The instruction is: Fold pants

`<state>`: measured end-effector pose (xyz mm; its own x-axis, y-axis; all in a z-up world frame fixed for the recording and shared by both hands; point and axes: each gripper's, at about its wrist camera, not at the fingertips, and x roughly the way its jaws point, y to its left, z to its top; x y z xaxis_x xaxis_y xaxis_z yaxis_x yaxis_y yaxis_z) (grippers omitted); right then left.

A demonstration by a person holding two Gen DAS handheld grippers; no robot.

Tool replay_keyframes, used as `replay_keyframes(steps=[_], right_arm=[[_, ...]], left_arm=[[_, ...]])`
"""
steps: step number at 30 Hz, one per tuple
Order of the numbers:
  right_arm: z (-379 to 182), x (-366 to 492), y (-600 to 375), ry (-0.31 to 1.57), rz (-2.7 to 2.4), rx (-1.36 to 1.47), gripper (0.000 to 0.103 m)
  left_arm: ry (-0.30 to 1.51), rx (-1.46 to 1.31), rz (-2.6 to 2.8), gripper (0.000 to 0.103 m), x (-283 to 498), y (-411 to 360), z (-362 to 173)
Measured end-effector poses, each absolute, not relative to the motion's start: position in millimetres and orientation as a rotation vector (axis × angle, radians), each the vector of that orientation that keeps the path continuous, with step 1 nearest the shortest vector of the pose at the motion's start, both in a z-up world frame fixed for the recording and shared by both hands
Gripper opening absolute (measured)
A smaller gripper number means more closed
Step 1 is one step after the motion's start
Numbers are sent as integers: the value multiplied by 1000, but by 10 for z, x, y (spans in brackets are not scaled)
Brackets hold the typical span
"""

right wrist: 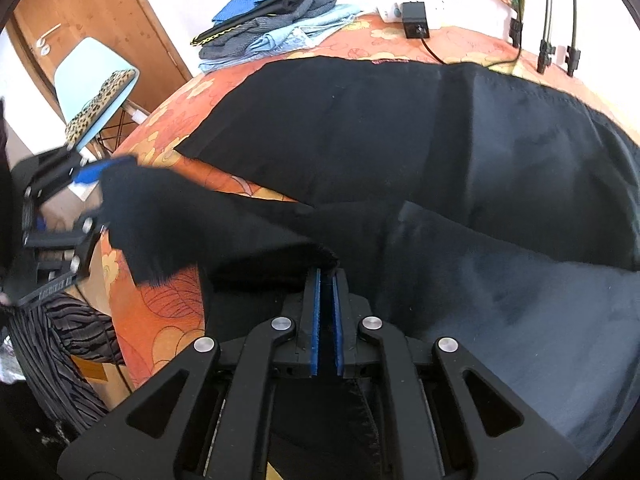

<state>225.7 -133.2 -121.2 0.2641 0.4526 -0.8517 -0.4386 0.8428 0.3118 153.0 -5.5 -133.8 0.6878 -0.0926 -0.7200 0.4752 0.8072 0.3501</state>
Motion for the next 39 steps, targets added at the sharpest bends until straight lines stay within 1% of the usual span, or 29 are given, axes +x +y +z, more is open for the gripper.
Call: replay_keyframes(steps=[1, 2, 3, 4, 5, 10, 14, 16, 21, 24, 27, 31, 32, 34, 35, 36, 38, 39], right_arm=[[-1198, 2250, -1320, 1151, 605, 8, 10], [-1189, 2248, -1307, 1148, 607, 6, 15], [-1185, 2246, -1293, 1144, 611, 7, 19], [-1189, 2248, -1286, 1145, 614, 8, 26], [-1193, 2245, -1273, 1146, 617, 7, 27], [-1218, 2215, -1217, 1158, 646, 11, 27], [-1211, 2171, -1205, 1153, 654, -8, 26], [-1205, 2167, -1210, 1152, 652, -13, 26], [-1188, 2188, -1201, 1150, 657, -19, 26], [-1186, 2189, -1171, 1150, 658, -23, 26], [-1183, 2176, -1178, 1148, 661, -20, 26], [-1211, 2167, -1200, 1155, 660, -10, 26], [-1217, 2165, -1205, 1156, 659, -9, 26], [-1223, 2165, -1213, 1157, 659, -9, 26], [-1221, 2161, -1216, 1156, 659, -8, 26], [-1220, 2163, -1216, 1155, 659, -8, 26], [-1220, 2169, -1213, 1154, 660, -6, 26], [-1221, 2167, -1211, 1153, 660, -5, 26]], left_arm=[[736, 557, -334, 36, 1531, -48, -1315], [726, 559, -338, 40, 1530, -49, -1301], [717, 560, -347, 48, 1531, -60, -1284], [711, 558, -361, 54, 1535, -74, -1276], [710, 554, -384, 54, 1537, -92, -1274], [754, 528, -408, 54, 1683, -110, -1337], [752, 500, -449, 54, 1651, -88, -1290], [750, 488, -466, 59, 1595, -73, -1259], [755, 464, -504, 60, 1515, -66, -1169], [733, 512, -541, 62, 1451, -166, -1141], [717, 599, -548, 63, 1459, -303, -1204], [721, 630, -527, 62, 1596, -375, -1288], [719, 638, -525, 60, 1627, -397, -1316], [720, 654, -522, 41, 1655, -414, -1367], [728, 661, -521, 38, 1675, -420, -1401], [737, 659, -522, 29, 1696, -413, -1426], [765, 634, -534, 17, 1753, -378, -1473], [771, 626, -538, 8, 1763, -372, -1484]])
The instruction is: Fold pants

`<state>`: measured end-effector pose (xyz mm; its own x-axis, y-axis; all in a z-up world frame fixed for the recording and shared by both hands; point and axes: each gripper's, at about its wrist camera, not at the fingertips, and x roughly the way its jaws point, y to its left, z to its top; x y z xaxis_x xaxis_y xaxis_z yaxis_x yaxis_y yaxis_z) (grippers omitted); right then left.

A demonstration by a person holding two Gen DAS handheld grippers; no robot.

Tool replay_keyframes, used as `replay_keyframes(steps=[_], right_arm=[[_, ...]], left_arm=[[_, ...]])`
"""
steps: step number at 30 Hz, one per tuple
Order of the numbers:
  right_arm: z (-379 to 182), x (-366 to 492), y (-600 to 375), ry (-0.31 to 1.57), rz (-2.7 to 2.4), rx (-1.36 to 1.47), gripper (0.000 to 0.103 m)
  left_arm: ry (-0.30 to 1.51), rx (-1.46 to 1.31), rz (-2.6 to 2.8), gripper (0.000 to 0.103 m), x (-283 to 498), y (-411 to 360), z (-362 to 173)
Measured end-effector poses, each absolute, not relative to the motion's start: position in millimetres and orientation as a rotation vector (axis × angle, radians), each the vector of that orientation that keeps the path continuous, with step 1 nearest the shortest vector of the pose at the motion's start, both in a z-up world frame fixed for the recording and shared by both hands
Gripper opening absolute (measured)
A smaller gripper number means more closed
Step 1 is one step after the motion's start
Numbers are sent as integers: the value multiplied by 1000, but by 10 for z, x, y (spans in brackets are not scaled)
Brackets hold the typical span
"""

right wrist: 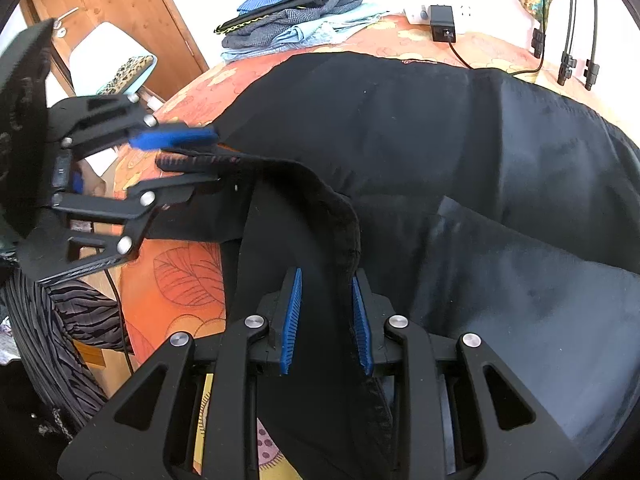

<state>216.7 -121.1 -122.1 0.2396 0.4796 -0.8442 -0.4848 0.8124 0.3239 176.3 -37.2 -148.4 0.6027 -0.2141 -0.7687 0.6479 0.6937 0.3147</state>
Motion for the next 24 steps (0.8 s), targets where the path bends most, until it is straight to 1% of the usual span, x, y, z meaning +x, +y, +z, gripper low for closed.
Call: replay_keyframes(steps=[3, 7, 12, 13, 14, 16, 21, 23, 24], right_arm=[[-1229, 2164, -1204, 1154, 662, -5, 26], [-1218, 2146, -1202, 1146, 667, -2, 26], [-1030, 2053, -1372, 1106, 645, 48, 28], [-949, 1999, -1483, 1091, 641, 78, 34], [-868, 1933, -1584, 1073, 628, 98, 44], [-696, 1758, -1803, 1037, 587, 124, 53], [-457, 1215, -2558, 1002, 347, 253, 55], [-455, 976, -2930, 1006, 206, 330, 61], [-472, 888, -3086, 1011, 144, 354, 62]], left_arm=[[770, 583, -536, 3, 1785, -340, -1492], [734, 557, -508, 3, 1738, -300, -1418], [670, 476, -452, 3, 1639, -90, -1147], [655, 454, -447, 3, 1595, -31, -1068], [641, 440, -446, 3, 1557, 8, -1008], [609, 427, -442, 3, 1458, 67, -885], [531, 410, -449, 3, 1156, 115, -604], [519, 405, -452, 3, 1083, 126, -564], [519, 405, -456, 3, 1066, 128, -563]])
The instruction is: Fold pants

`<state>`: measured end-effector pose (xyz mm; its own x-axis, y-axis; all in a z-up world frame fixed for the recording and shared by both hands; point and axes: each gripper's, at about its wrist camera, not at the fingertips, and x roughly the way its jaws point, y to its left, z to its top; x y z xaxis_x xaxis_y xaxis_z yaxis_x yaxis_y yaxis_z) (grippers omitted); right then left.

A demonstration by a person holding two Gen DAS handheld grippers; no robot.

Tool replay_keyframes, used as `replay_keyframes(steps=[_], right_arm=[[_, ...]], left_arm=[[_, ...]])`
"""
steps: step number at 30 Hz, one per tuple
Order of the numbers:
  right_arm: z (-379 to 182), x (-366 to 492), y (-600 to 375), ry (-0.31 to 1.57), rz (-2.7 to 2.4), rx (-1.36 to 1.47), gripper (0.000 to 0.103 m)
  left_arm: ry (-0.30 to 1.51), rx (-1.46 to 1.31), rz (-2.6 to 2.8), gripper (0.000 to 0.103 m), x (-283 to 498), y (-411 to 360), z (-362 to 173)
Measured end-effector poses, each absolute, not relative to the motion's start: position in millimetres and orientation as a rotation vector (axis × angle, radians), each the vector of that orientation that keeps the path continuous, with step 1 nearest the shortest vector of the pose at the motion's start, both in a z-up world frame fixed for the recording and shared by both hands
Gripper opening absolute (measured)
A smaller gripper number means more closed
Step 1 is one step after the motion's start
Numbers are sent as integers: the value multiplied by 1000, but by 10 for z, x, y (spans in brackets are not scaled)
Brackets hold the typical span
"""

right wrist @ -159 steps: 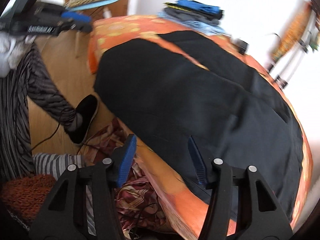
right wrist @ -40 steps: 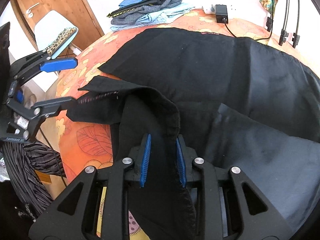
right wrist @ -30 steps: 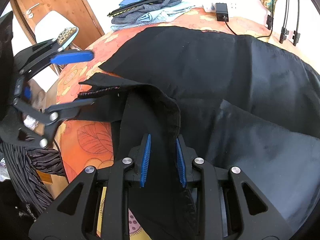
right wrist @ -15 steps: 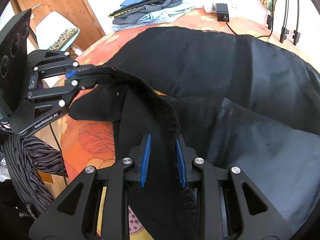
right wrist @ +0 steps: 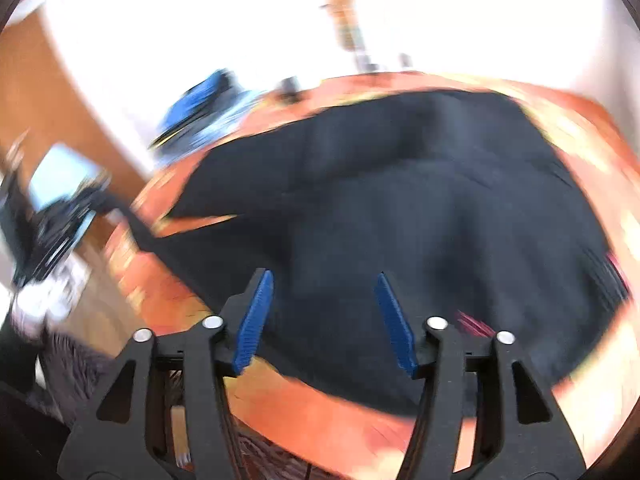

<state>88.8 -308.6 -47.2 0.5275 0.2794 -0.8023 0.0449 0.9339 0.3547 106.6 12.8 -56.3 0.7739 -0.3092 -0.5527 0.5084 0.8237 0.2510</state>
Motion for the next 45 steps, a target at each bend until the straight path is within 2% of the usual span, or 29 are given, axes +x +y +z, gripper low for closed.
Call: replay_keyframes(steps=[6, 9, 13, 17, 22, 26, 33, 36, 37, 39, 40, 41, 45], right_arm=[[-715, 558, -3769, 1070, -126, 544, 62], [-829, 512, -3942, 1085, -234, 526, 62], [-774, 495, -3933, 1057, -105, 597, 62], [-554, 612, -3341, 1047, 157, 400, 62], [-455, 564, -2642, 1086, 362, 12, 62], [-586, 521, -2556, 1142, 352, -179, 62], [-801, 527, -2643, 1201, 343, -325, 62], [-847, 567, -2648, 1208, 334, -364, 55], [-859, 586, -2660, 1211, 327, -369, 49], [-880, 629, -2688, 1224, 308, -376, 37], [-883, 653, -2701, 1227, 290, -392, 23], [-873, 671, -2715, 1224, 282, -396, 16], [-682, 767, -2770, 1170, 227, -375, 9]], left_arm=[[525, 405, -451, 3, 942, 158, -605], [521, 386, -446, 3, 879, 209, -573], [528, 403, -445, 3, 845, 214, -601], [535, 374, -442, 3, 902, 245, -575], [526, 375, -435, 3, 887, 259, -549], [523, 373, -437, 3, 860, 270, -540], [522, 368, -435, 3, 852, 285, -547], [523, 366, -435, 3, 853, 292, -545], [524, 365, -435, 3, 853, 291, -544], [525, 363, -436, 3, 851, 295, -548], [526, 363, -436, 3, 852, 292, -550], [526, 364, -434, 3, 851, 293, -550], [536, 349, -426, 3, 866, 335, -559]])
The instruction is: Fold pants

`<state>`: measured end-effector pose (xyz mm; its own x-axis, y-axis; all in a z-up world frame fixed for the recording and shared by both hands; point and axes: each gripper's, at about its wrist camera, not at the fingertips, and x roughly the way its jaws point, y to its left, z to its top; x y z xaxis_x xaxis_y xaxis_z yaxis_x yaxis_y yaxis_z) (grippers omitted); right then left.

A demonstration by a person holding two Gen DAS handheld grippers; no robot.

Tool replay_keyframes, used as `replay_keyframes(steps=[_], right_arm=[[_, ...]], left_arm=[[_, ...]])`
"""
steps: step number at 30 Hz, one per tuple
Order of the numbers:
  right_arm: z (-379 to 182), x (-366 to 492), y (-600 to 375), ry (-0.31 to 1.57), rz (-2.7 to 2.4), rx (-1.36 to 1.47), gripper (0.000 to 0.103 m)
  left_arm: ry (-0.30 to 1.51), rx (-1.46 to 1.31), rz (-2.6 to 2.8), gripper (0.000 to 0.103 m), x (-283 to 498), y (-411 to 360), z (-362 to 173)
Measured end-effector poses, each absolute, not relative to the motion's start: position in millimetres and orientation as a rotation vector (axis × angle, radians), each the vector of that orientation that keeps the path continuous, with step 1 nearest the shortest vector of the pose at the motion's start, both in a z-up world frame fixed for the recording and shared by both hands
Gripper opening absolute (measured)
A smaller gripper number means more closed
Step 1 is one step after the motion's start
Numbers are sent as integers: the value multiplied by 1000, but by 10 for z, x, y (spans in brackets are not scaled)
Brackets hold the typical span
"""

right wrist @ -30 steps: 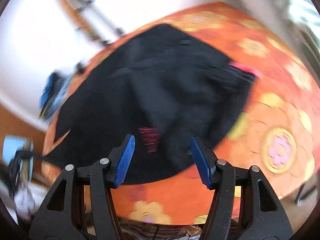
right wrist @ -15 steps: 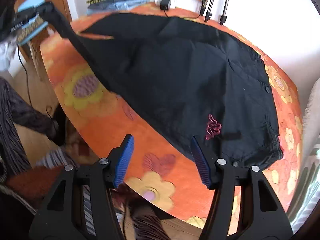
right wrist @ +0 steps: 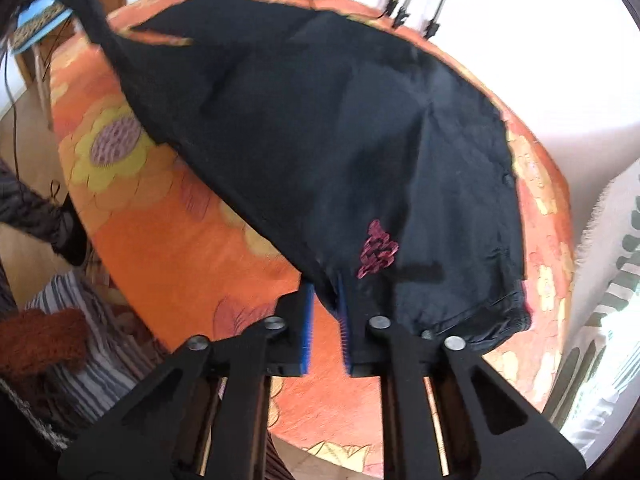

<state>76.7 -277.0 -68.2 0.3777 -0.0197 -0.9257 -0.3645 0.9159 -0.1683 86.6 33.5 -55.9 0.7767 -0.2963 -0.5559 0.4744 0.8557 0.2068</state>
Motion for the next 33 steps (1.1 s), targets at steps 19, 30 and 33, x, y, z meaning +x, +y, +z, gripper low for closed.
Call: replay_keyframes(steps=[19, 30, 33], right_arm=[[313, 2525, -2264, 862, 20, -632, 4], [-418, 3690, -2038, 943, 22, -761, 3], [-693, 3932, -2043, 991, 34, -779, 3]], left_arm=[[584, 299, -359, 3, 1571, 724, -485], [690, 297, -343, 3, 2650, 741, -904], [714, 309, -339, 3, 2918, 708, -1011]])
